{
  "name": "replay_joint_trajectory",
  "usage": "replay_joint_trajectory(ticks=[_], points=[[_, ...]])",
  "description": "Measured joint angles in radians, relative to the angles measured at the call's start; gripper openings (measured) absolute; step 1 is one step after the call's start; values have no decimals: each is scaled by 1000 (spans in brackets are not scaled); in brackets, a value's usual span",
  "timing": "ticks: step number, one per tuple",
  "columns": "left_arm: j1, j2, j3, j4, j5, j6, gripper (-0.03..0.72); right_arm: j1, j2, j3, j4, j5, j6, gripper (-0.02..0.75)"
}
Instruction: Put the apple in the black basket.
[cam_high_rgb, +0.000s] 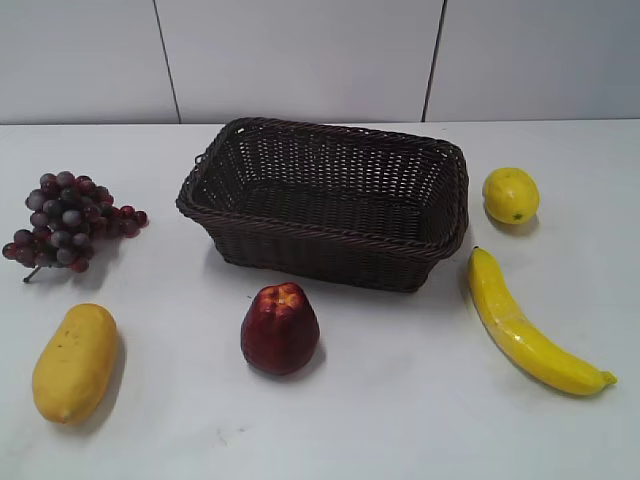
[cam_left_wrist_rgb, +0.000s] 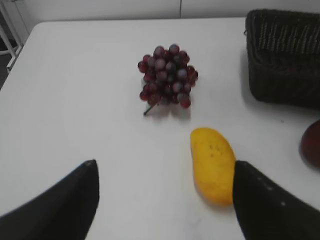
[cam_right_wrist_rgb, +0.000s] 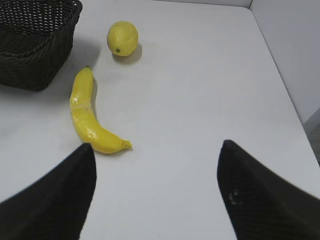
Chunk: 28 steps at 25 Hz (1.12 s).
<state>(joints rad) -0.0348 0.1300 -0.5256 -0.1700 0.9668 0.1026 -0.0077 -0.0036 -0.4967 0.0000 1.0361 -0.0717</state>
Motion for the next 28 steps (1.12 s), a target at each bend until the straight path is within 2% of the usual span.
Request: replay_joint_trajectory(ticks=[3,6,10,13,16,20,24,28], points=[[0,132,-41,-44,-109,25,655,0,0,0,0,0,0,570],[0,289,-92,-116,-175,98,658,0,0,0,0,0,0,570],[-5,505,-183,-280,-208,232,658,0,0,0,0,0,0,570],[-41,657,-247,-403,-225,342,658,0,0,0,0,0,0,570],[-115,797,-301,-458,-236,386,654,0,0,0,0,0,0,570],[-271,969,-349,-464,-275,400,650,0,0,0,0,0,0,570],[-435,1132,-385,-427,-312,401,646,0,0,0,0,0,0,570],[-546,1287,-434,-371,-312,402,646,0,0,0,0,0,0,570]])
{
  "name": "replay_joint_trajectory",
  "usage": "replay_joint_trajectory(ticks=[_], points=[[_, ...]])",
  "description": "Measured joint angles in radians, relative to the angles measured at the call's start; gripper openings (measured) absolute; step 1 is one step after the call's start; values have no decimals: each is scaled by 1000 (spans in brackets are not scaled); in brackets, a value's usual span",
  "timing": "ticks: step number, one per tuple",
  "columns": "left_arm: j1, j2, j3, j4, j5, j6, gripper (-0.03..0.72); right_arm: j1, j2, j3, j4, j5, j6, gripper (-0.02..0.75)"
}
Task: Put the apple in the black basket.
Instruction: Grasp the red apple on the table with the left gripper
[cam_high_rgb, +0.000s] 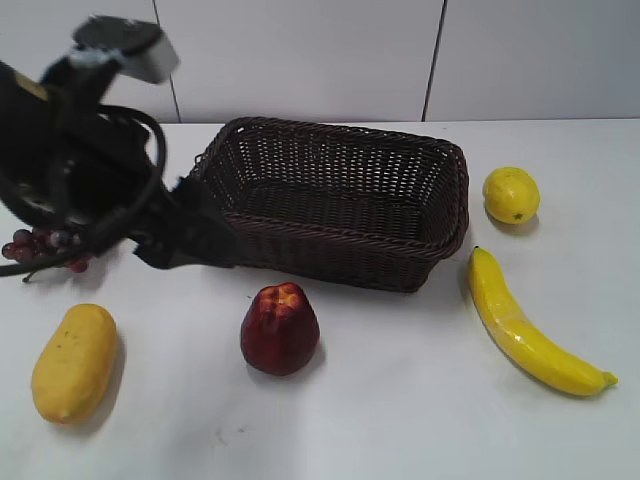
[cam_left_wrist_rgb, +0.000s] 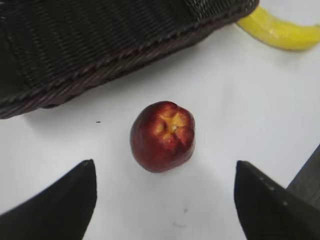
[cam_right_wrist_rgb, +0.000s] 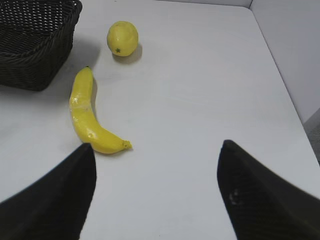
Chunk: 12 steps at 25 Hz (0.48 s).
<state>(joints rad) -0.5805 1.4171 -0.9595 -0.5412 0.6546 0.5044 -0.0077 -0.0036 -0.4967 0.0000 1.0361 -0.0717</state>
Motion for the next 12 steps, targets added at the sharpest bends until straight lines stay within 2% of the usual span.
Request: replay_joint_trajectory(ticks=[5,12], points=[[-85,164,-66,94,-2,2,684,0,0,0,0,0,0,570],[-94,309,-120,115,-18,2,690,0,0,0,0,0,0,570]])
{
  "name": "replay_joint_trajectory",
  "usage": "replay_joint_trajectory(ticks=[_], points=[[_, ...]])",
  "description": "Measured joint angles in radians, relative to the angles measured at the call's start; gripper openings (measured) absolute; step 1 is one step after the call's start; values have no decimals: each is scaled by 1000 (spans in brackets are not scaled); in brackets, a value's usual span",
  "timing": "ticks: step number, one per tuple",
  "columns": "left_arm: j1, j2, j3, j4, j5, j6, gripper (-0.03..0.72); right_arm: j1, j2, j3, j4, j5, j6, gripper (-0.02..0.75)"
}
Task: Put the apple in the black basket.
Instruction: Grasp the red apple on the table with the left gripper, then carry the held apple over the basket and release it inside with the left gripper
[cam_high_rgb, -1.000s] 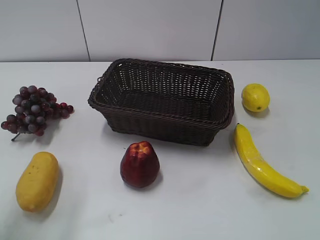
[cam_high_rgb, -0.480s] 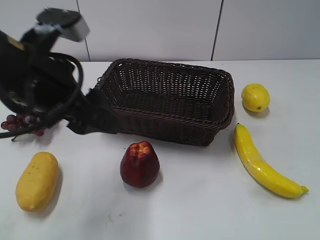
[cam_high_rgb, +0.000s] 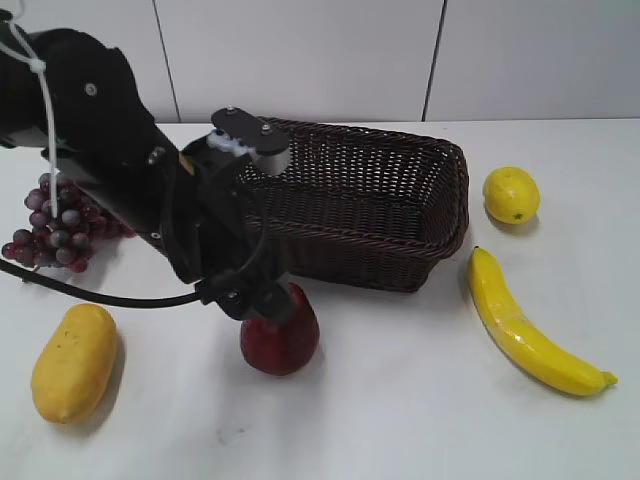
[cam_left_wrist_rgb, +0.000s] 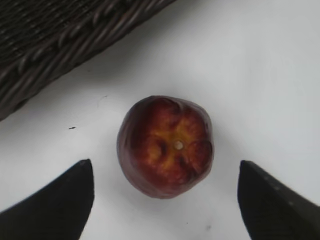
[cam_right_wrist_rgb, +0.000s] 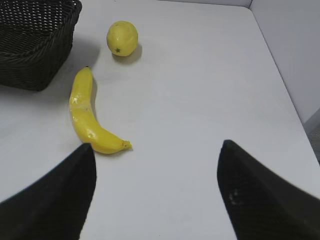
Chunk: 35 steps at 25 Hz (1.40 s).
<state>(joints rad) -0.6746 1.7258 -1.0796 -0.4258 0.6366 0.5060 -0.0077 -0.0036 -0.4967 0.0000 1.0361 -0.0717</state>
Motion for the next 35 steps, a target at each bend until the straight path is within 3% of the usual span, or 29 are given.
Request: replay_joint_trajectory(ticks=[14,21,30,35], points=[[0,127,-6,-2,-62,0,687,0,0,0,0,0,0,570],[0,134,-6,-3,-118,0,545,0,0,0,0,0,0,570],[0,109,-7,-4,-56,0,545,0,0,0,0,0,0,570],[0,-27,-7,-16,-15,0,545,0,0,0,0,0,0,570]])
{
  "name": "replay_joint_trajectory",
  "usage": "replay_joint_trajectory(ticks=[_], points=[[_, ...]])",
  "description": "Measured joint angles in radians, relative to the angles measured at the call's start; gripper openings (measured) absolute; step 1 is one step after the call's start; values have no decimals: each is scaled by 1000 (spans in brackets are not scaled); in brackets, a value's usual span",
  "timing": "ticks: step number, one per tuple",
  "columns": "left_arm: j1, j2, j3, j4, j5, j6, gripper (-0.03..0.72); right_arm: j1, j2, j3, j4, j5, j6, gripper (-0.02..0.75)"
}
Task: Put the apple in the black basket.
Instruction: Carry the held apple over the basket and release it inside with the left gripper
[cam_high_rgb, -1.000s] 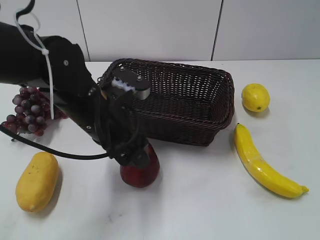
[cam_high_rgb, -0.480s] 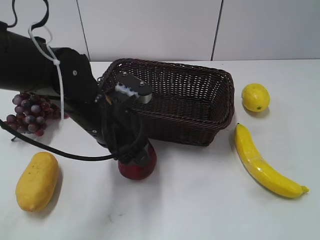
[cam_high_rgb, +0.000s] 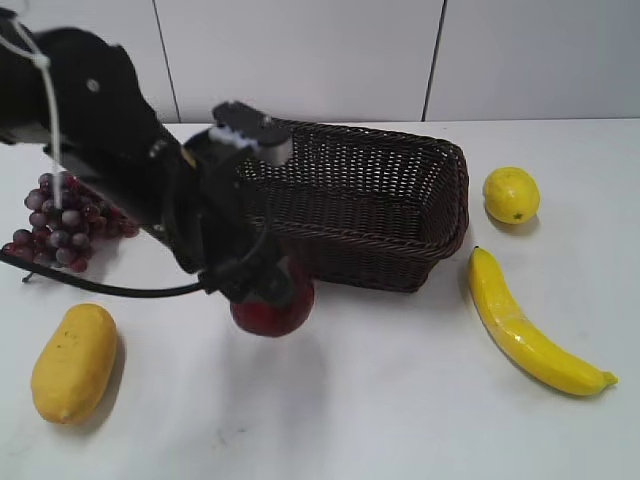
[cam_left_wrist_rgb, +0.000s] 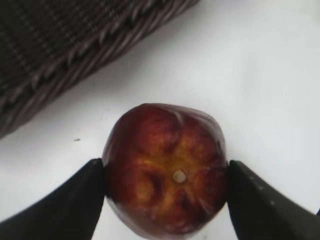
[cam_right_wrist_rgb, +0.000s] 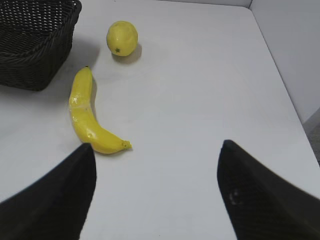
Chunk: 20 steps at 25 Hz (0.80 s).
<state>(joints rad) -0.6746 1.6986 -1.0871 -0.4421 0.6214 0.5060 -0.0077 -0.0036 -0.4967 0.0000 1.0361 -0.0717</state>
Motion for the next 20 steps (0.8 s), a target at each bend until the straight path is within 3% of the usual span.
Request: replay_joint_trajectory(ticks=[5,9,20], points=[[2,-123,-55,7,-93,0,545,0,0,0,0,0,0,570],[24,-97,-150,16,-185,0,544,0,0,0,0,0,0,570],[56,304,-432,21,-109,0,544,0,0,0,0,0,0,570]])
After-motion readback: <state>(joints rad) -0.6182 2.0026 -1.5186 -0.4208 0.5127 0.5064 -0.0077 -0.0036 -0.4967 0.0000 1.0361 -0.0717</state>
